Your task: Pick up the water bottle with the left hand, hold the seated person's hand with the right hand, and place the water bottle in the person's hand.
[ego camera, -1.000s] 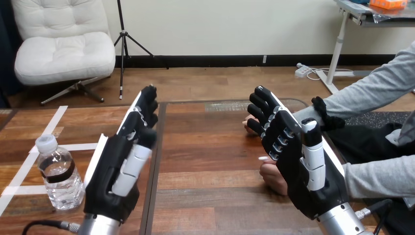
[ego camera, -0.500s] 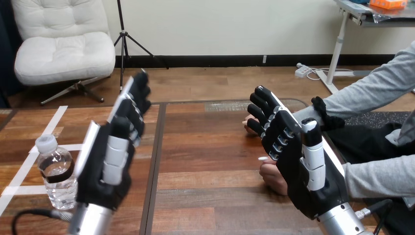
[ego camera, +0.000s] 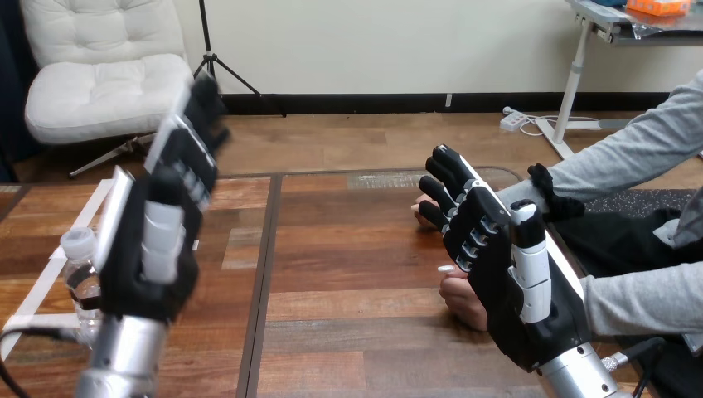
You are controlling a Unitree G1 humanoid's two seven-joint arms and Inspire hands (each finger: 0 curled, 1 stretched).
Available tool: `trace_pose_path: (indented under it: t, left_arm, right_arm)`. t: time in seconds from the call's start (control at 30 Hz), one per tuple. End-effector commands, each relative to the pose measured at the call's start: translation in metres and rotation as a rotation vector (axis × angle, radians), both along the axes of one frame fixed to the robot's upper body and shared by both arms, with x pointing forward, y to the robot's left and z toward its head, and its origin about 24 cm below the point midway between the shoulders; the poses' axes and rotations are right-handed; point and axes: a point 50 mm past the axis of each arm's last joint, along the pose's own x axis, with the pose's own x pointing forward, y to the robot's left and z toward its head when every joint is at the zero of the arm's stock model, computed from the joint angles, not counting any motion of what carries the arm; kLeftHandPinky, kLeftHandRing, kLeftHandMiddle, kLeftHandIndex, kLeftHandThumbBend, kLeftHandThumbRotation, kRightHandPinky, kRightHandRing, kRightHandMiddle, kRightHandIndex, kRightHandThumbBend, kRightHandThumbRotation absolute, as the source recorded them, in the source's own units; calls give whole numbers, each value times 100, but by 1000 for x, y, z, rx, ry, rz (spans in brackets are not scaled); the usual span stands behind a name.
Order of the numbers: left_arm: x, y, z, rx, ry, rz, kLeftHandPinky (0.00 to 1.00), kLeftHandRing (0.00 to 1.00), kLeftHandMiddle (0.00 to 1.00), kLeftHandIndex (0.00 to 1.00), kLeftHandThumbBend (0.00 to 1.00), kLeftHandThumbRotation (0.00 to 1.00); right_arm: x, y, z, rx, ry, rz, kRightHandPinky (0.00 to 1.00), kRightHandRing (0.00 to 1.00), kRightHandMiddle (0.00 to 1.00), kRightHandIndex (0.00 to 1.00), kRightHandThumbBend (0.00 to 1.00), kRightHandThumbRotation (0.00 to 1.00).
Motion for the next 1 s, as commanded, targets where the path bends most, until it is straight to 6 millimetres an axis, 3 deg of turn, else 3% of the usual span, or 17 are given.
trace_pose_path:
  t: [0.0, 0.57, 0.97]
  left_arm:
    - [11, 3, 37, 21, -188, -12, 99, 100, 100, 96, 92, 96]
    - [13, 15, 65, -1, -305, 56, 88, 97, 97, 94, 92, 95]
    - [8, 30, 79, -4, -382, 84, 90, 99, 99, 97, 92, 96]
  right_arm:
    - [8, 2, 13, 9, -67, -2, 100, 100, 100, 97, 84, 100]
    - [6, 2, 13, 7, -64, -5, 100, 100, 100, 98, 83, 100]
    - [6, 2, 13, -3, -61, -9, 100, 100, 100, 98, 85, 100]
